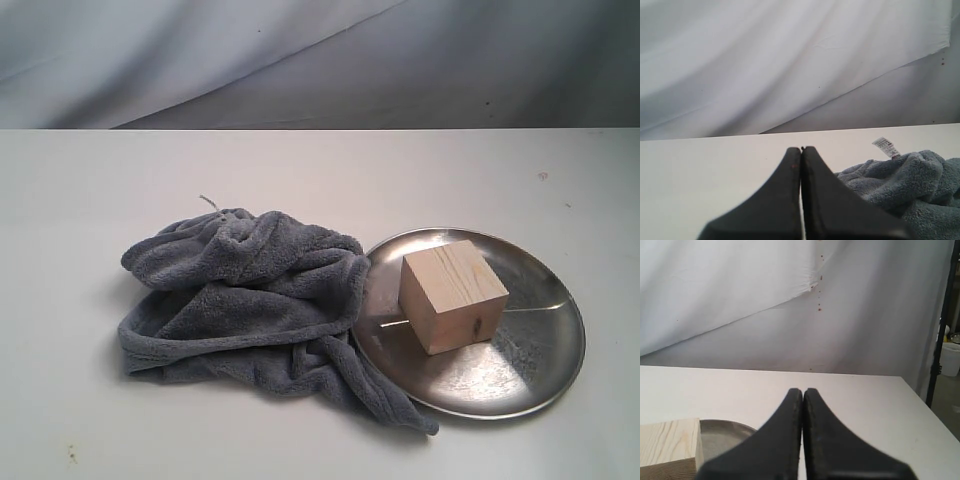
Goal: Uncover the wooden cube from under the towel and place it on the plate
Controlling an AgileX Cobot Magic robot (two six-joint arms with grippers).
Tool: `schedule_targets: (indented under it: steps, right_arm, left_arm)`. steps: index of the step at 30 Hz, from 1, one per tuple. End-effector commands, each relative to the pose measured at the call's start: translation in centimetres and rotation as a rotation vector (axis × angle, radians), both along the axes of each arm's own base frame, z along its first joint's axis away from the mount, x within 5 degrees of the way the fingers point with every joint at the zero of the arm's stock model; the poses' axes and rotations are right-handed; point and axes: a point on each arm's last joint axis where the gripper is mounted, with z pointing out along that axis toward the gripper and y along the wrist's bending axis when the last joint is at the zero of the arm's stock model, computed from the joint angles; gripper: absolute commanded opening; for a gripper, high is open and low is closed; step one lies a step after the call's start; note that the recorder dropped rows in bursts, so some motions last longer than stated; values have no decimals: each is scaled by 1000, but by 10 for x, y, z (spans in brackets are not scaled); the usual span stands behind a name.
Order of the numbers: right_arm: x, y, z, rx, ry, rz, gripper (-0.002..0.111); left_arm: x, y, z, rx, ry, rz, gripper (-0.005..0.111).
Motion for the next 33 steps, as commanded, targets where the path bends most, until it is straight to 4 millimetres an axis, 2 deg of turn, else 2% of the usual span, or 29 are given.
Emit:
schedule_targets:
  steps: [1,33]
  right_arm:
    - [0,-1,-1,-49,1,-13,0]
    - [0,-1,-1,-57,0,-14,0]
  left_arm:
    - [0,0,0,-6,-10,3,0]
    - [0,0,0,-6,-10,3,0]
